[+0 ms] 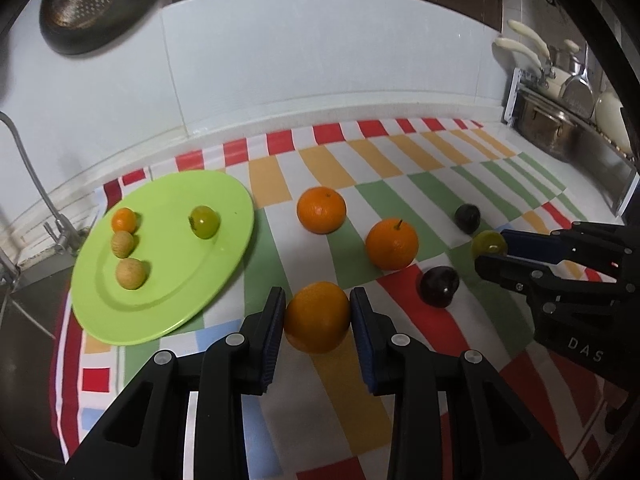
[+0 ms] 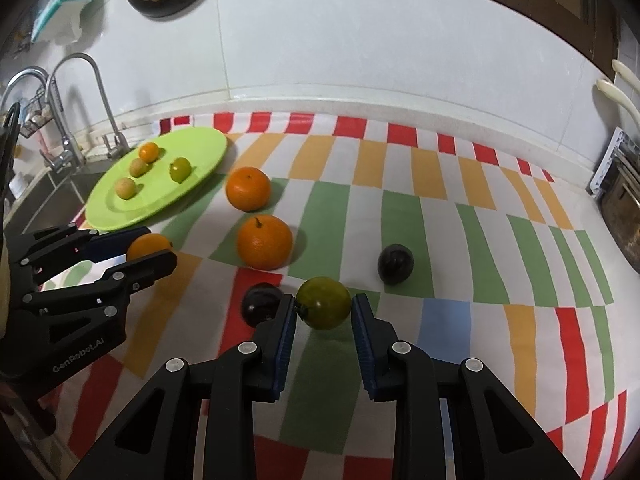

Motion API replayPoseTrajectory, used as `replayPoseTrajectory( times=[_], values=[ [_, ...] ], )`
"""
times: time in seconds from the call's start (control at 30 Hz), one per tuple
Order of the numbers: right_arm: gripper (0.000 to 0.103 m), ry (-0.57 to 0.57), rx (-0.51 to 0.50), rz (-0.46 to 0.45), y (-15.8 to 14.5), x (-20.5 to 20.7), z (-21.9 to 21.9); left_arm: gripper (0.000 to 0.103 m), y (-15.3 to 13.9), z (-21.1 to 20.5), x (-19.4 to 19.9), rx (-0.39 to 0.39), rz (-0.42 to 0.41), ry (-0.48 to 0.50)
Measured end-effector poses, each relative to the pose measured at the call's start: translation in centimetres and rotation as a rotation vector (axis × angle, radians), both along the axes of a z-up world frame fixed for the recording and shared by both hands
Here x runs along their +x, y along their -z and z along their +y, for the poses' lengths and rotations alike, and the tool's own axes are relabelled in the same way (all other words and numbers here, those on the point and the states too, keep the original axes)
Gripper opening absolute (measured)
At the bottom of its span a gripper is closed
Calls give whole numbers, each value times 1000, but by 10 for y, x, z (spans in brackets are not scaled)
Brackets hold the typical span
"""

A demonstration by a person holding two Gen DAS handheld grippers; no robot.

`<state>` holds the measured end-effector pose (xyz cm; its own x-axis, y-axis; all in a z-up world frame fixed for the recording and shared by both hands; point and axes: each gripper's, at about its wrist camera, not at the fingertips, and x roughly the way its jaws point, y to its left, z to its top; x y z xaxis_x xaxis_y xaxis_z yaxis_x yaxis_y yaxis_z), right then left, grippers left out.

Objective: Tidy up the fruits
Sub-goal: 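Grasp the tangerine with the left tool while the right tool grasps the yellow-green plum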

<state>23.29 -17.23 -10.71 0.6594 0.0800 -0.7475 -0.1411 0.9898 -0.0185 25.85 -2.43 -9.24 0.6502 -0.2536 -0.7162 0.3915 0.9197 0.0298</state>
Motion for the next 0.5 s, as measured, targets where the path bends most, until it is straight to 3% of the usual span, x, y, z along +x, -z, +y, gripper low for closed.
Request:
replayPoseTrajectory(
  times=[0.5],
  values=[
    [30,-66,44,-103,-40,-28,22,33,-42,17,-32,-38,-98,-46]
  ],
)
